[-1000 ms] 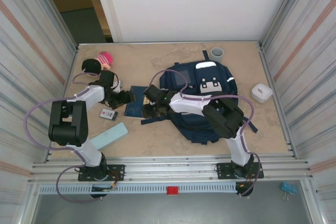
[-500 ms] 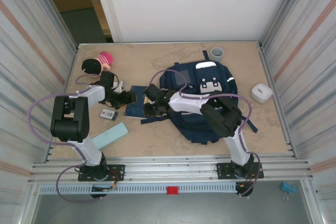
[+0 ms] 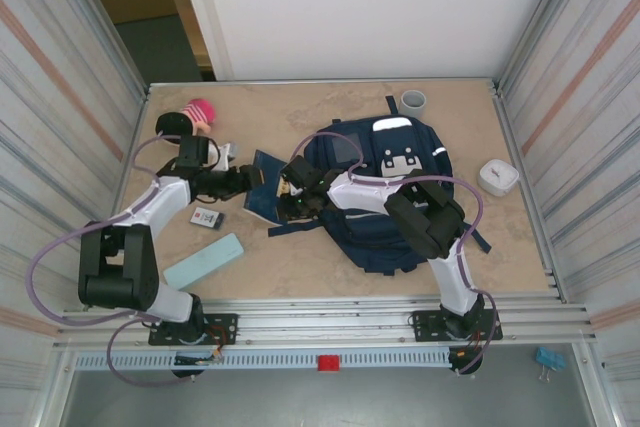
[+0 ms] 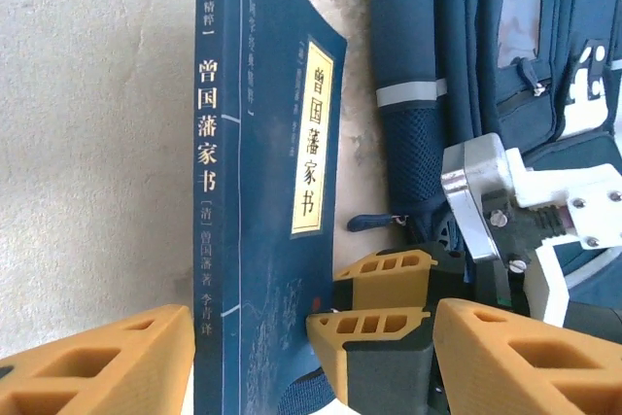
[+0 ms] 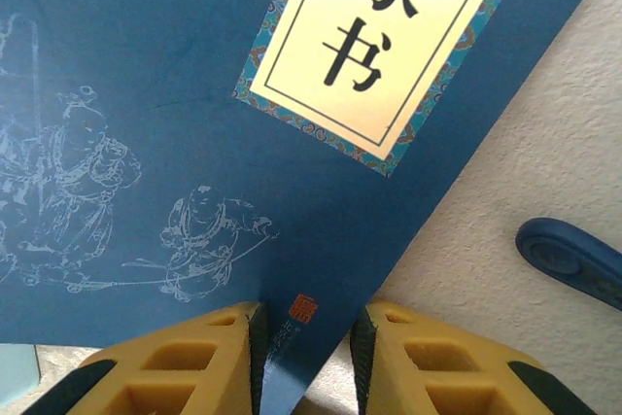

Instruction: Pack books, pencil case, and school supplies into a backpack

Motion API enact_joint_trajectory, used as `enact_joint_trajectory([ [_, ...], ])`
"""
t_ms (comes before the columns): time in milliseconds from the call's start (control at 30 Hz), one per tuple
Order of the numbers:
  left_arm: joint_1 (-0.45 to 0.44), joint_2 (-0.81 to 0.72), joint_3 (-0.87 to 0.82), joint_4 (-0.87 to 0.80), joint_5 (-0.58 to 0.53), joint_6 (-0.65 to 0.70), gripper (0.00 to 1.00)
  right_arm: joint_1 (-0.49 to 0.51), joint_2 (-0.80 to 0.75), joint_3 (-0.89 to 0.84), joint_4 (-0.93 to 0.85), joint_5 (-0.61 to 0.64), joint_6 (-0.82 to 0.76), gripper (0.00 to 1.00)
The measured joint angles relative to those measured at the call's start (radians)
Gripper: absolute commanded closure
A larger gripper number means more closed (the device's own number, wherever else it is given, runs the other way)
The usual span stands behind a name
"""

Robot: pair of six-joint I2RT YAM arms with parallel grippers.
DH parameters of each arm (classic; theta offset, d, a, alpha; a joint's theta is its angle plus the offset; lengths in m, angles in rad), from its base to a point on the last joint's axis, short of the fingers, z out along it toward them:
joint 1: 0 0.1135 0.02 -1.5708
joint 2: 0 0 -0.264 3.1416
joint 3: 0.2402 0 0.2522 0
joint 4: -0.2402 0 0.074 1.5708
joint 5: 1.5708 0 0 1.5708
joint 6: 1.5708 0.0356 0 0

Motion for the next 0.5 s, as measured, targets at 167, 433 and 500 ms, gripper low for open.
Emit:
enact_joint_trajectory([
  [167,-0.029,0.048,-0.066,0.006,0.046,-0.023,0.34,-0.001,0.002,-0.002,0.024,-0.007,0.012,0.72],
  [433,-0.033,0.127,-0.069,0.009,-0.012,-0.048,0.68,-0.009,0.003,-0.009,0.032,-0.009,0.019,0.72],
  [500,-0.035,0.123,-0.069,0.011,-0.034,-0.046,0.82,-0.011,-0.002,-0.019,0.044,-0.015,0.023,0.67],
])
